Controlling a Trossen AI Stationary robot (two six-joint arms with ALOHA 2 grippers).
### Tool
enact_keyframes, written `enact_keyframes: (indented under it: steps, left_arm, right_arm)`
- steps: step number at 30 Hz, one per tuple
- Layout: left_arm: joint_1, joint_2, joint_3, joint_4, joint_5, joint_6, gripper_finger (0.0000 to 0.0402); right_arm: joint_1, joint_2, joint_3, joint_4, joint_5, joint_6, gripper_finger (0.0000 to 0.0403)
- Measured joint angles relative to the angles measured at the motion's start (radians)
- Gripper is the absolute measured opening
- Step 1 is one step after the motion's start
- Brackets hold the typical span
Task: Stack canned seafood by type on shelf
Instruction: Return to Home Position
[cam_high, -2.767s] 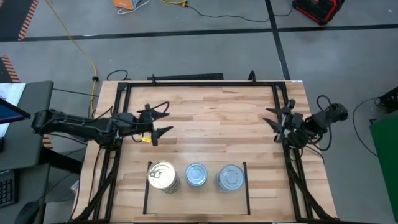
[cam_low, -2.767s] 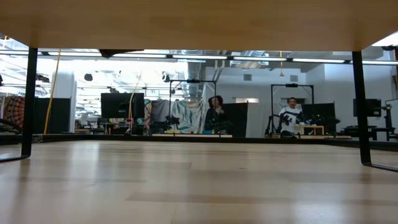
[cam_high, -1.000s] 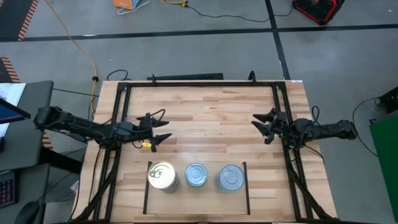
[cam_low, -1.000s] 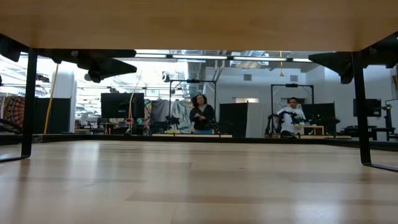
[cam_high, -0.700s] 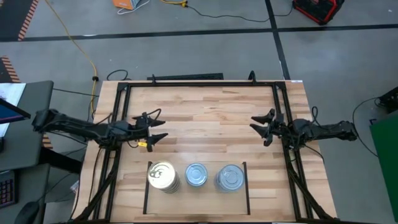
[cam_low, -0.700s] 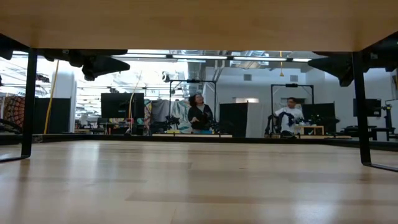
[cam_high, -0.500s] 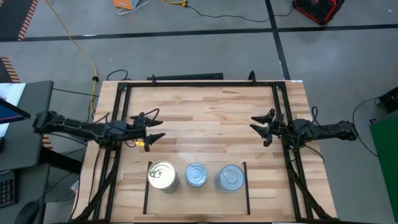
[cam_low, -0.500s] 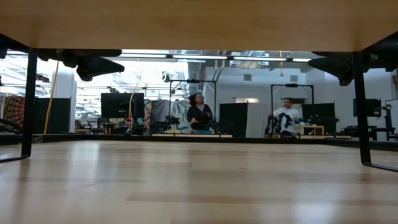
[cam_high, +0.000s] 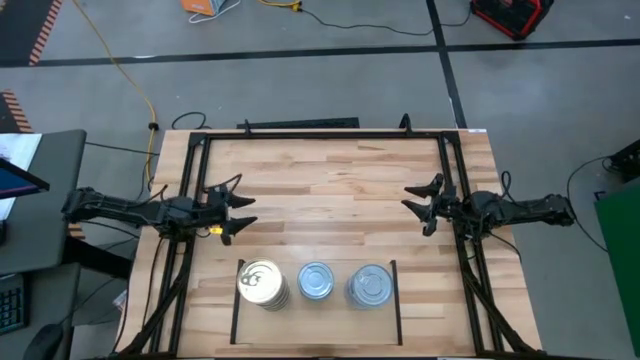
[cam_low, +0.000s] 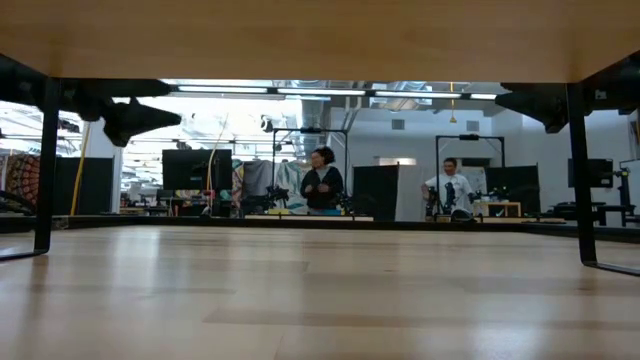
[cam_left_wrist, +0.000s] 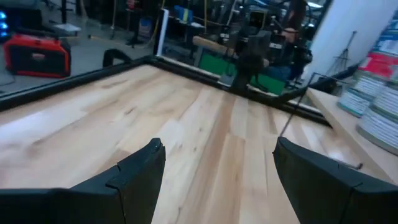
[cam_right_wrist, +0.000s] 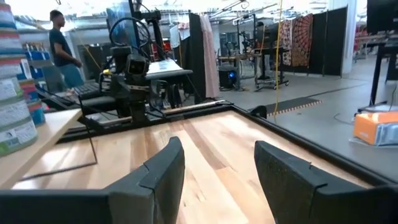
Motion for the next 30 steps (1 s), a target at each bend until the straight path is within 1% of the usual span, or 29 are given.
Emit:
enact_keyframes:
  steps: [3, 5, 8, 15, 21, 25, 30]
  left_arm:
    - [0.000, -0.048, 0.000, -0.056, 0.033, -0.002, 0.0288]
    - [0.000, -0.078, 0.000, -0.057, 0.039, 0.016, 0.0288]
    - [0.000, -0.108, -0.001, -0.046, 0.037, 0.059, 0.0288]
    - [0.000, -0.119, -0.002, -0.055, 0.032, 0.165, 0.0288]
    - [0.000, -0.118, -0.004, -0.058, 0.031, 0.301, 0.0288]
    - [0.000, -0.118, -0.004, -0.059, 0.031, 0.314, 0.0288]
    - [0.000, -0.118, -0.004, -0.060, 0.031, 0.288, 0.0288]
  right_arm:
    - [0.000, 0.000, 0.000, 0.001, 0.001, -0.039, 0.0221]
    - [0.000, 0.000, 0.000, 0.000, 0.003, -0.046, 0.0221]
    - [0.000, 0.000, 0.000, 0.000, 0.003, -0.100, 0.0221]
    - [0.000, 0.000, 0.000, 0.000, 0.004, -0.117, 0.0221]
    - [0.000, 0.000, 0.000, 0.000, 0.004, -0.117, 0.0221]
    - [0.000, 0.000, 0.000, 0.000, 0.004, -0.117, 0.0221]
    - [0.000, 0.000, 0.000, -0.001, 0.004, -0.117, 0.0221]
